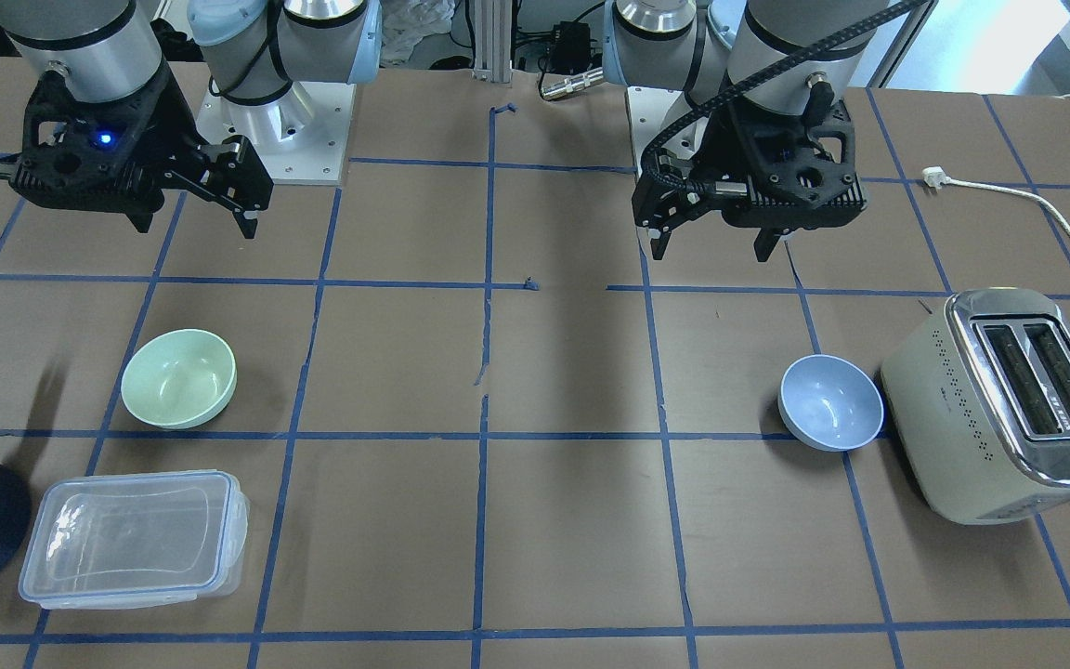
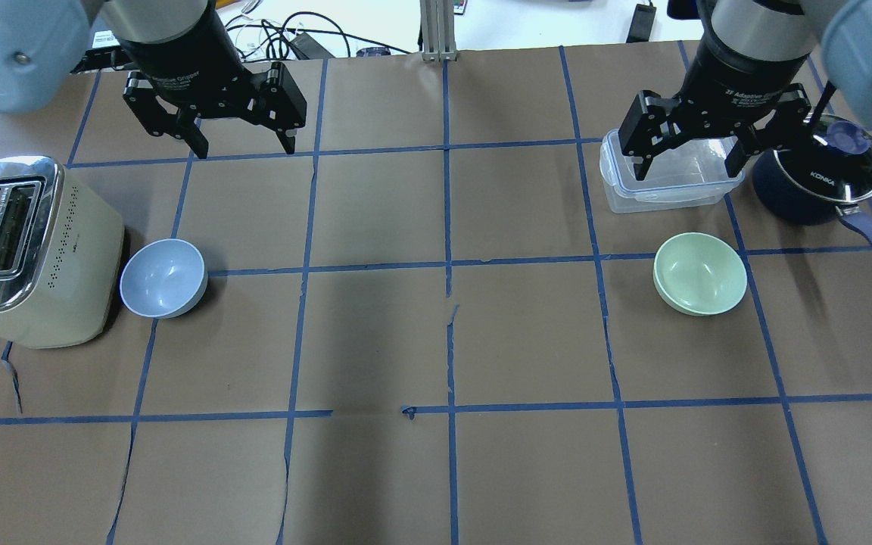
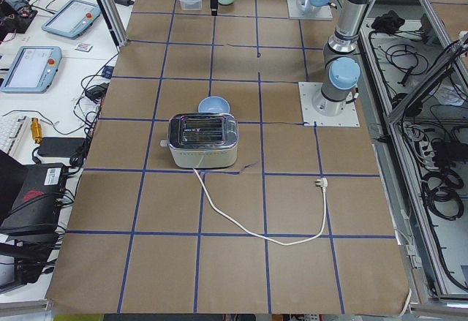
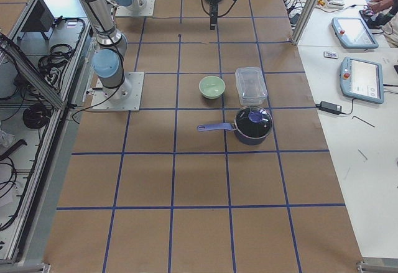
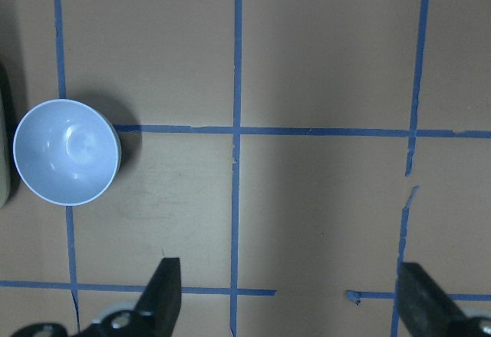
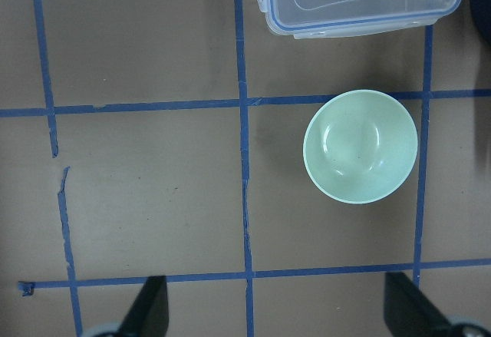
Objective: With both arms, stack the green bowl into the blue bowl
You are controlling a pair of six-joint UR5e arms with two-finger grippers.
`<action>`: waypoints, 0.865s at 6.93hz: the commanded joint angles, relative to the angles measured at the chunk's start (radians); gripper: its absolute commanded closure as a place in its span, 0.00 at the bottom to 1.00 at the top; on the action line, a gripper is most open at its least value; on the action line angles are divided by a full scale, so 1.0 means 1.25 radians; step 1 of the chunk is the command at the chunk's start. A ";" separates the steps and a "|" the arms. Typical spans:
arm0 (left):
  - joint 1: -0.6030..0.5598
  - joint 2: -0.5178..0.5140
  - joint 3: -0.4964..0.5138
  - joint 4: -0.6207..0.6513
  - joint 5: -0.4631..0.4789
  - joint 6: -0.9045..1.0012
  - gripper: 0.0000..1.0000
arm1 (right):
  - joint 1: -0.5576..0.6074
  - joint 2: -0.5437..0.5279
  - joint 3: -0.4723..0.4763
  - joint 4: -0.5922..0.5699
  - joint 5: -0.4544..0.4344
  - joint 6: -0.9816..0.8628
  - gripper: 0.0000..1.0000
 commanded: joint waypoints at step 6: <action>0.003 0.002 -0.002 0.008 0.001 0.006 0.00 | 0.000 0.002 0.001 -0.006 0.006 -0.010 0.00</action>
